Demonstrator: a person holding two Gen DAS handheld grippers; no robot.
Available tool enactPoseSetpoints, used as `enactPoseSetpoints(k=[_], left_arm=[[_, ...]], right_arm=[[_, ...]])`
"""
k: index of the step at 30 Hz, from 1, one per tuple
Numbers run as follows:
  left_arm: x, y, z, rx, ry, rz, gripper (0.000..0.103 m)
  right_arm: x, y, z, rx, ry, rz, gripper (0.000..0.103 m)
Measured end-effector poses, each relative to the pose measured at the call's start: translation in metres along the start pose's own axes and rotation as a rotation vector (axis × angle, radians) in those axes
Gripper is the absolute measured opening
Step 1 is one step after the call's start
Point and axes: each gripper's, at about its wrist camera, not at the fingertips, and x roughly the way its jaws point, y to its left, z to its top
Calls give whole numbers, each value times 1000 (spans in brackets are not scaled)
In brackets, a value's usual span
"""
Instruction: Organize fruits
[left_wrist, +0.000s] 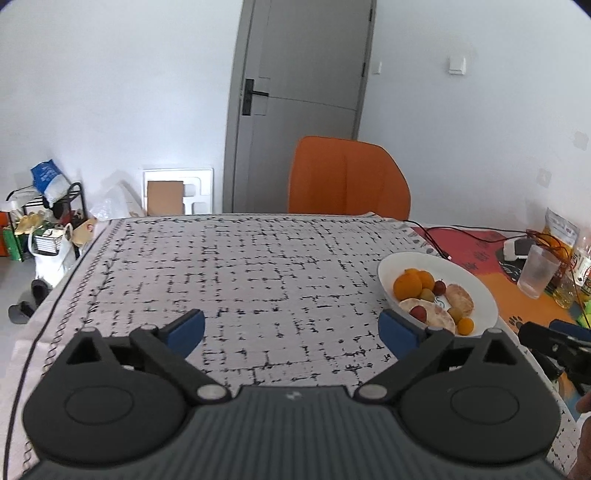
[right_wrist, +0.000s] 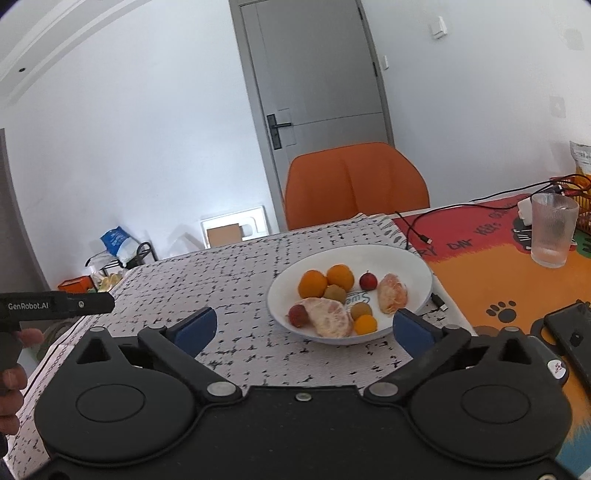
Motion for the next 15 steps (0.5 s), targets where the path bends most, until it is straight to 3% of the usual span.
enactPoseSetpoints(k=[15], left_arm=[[-60, 17, -12, -14, -54, 63, 103]], right_arm=[[-28, 26, 2, -54, 14, 31, 103]])
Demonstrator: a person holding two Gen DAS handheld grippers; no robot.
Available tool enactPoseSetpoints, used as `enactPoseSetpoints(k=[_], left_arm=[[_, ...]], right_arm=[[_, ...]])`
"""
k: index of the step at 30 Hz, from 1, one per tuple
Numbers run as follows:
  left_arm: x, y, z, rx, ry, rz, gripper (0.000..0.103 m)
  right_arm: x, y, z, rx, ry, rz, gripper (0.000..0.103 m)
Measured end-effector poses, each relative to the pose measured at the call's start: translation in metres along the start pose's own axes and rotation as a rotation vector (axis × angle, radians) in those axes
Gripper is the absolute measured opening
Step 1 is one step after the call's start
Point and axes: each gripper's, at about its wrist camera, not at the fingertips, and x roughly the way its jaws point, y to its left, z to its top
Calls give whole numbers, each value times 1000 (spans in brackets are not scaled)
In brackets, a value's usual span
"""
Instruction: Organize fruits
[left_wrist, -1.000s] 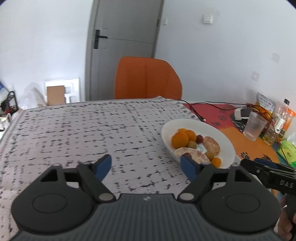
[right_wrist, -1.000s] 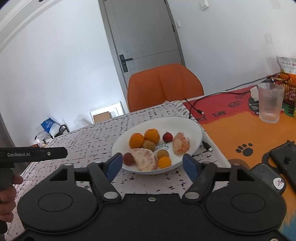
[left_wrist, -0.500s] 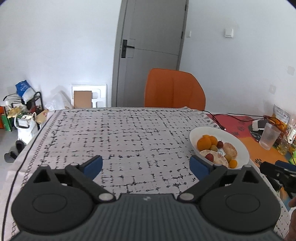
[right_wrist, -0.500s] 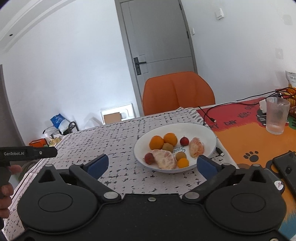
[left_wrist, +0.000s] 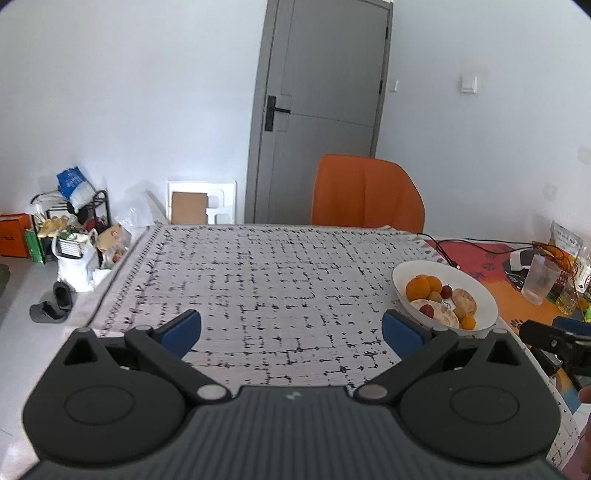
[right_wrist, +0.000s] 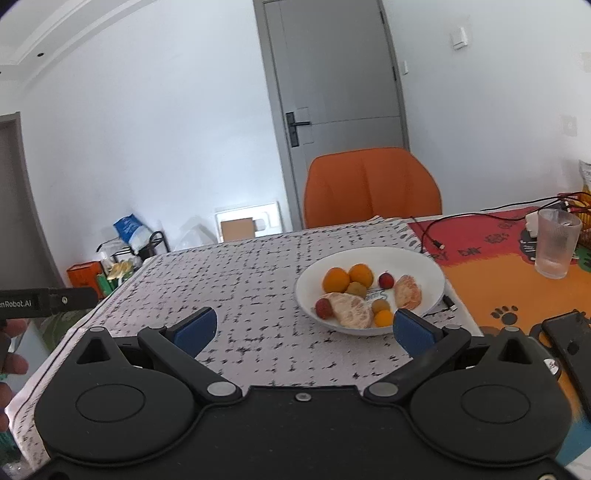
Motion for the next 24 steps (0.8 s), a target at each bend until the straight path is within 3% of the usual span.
enactPoseSetpoints(k=[15, 24], left_arm=[[-46, 19, -12, -2, -32, 18, 103], [-55, 21, -22, 11, -30, 54, 103]], right_arm=[[-34, 30, -1, -81, 26, 54, 103], [-33, 29, -5, -25, 77, 45, 103]])
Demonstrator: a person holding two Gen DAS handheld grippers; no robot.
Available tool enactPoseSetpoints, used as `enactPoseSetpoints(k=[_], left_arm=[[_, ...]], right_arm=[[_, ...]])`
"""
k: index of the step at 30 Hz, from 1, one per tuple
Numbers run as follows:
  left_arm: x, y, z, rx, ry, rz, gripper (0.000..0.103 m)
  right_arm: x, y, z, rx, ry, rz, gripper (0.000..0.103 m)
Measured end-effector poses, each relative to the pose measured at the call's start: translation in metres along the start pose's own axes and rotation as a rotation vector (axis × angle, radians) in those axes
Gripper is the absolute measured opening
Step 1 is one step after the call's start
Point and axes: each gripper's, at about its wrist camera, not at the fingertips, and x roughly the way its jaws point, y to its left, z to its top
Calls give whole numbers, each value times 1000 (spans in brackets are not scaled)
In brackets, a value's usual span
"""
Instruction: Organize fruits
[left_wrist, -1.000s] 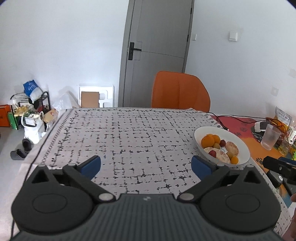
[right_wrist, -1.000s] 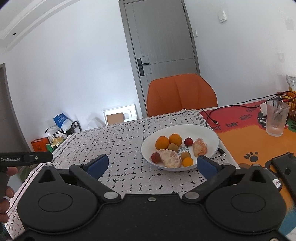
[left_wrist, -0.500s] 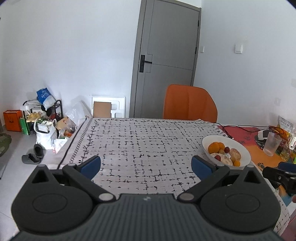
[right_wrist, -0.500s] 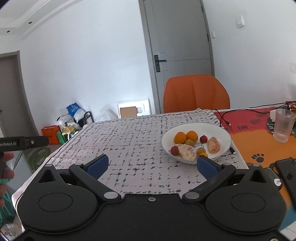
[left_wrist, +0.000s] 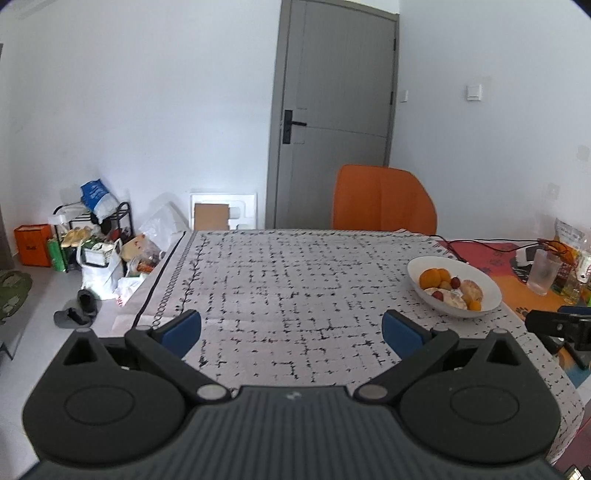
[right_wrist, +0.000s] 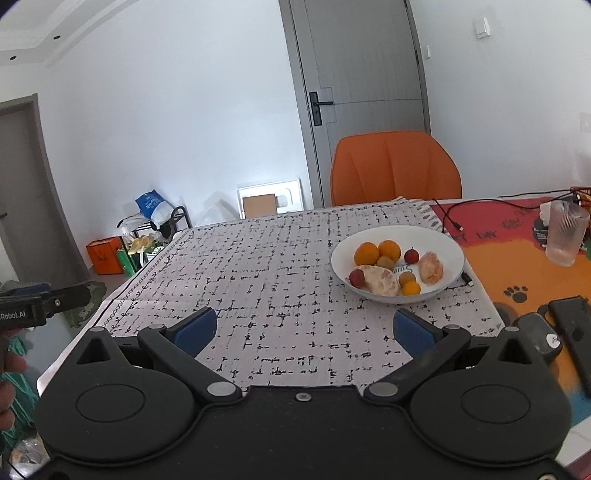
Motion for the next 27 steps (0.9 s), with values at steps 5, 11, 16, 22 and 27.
enactPoseSetpoints(k=[5, 11, 16, 22, 27], left_arm=[[4, 2, -7, 7, 23, 9, 103], [4, -1, -10, 12, 34, 1, 103], [3, -2, -11, 21, 40, 2, 103], [2, -1, -12, 24, 42, 9, 103], [2, -1, -12, 25, 42, 8, 103]], right_arm=[[5, 3, -4, -6, 19, 0, 103], [6, 7, -4, -12, 25, 1, 103], [7, 10, -5, -16, 30, 5, 103], [8, 7, -6, -8, 24, 0, 103], [10, 7, -7, -3, 30, -2, 103]])
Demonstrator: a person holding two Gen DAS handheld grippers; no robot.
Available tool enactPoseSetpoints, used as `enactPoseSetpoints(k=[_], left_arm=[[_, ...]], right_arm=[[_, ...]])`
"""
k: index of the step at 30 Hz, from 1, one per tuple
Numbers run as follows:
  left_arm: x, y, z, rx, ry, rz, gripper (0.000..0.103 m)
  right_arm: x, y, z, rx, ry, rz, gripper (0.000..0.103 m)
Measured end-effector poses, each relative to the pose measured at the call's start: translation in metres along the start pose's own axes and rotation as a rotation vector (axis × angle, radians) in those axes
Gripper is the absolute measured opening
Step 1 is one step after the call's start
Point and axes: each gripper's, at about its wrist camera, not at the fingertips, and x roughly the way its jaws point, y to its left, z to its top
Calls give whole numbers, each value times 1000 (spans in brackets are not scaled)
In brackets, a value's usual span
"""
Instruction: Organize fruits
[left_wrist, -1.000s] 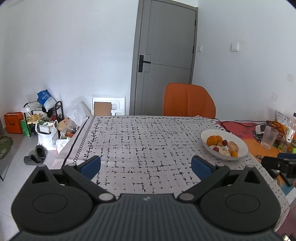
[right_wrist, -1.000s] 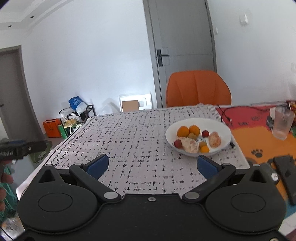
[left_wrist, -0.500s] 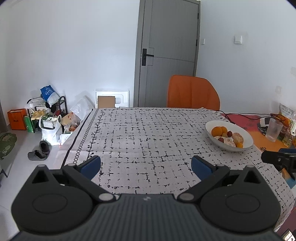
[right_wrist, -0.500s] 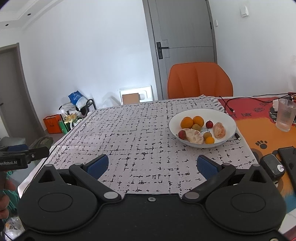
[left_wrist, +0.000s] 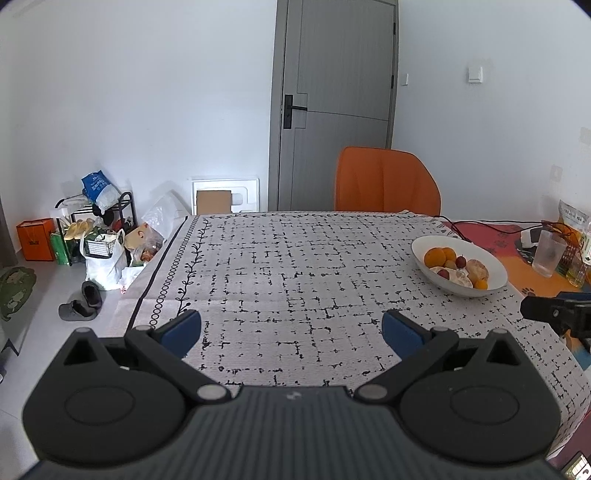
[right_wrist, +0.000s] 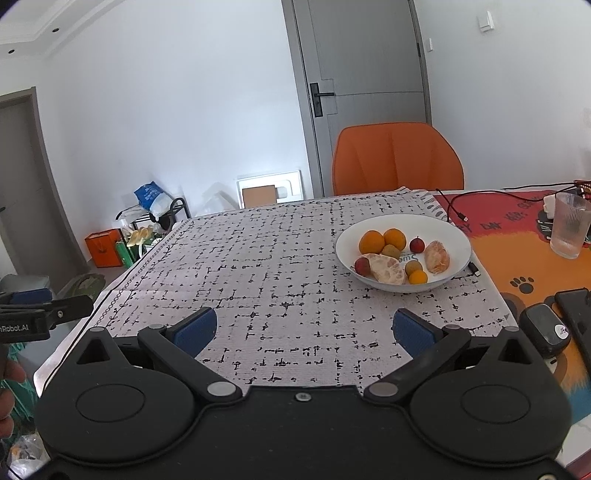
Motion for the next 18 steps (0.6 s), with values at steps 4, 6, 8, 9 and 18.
enactPoseSetpoints(k=[4, 6, 8, 9, 18], left_arm=[[0, -1, 1, 3, 0, -2, 103], [-1, -2, 1, 4, -2, -4, 103], [-1, -2, 1, 4, -3, -3, 103], [-1, -2, 1, 5, -3, -2, 103], [1, 0, -3, 15, 15, 9, 103]], right_arm=[[3, 0, -1, 2, 9, 2, 103], [4, 1, -1, -3, 11, 0, 103], [3, 2, -1, -7, 11, 3, 103], [3, 2, -1, -9, 9, 3, 103], [4, 5, -2, -32, 8, -6, 103]])
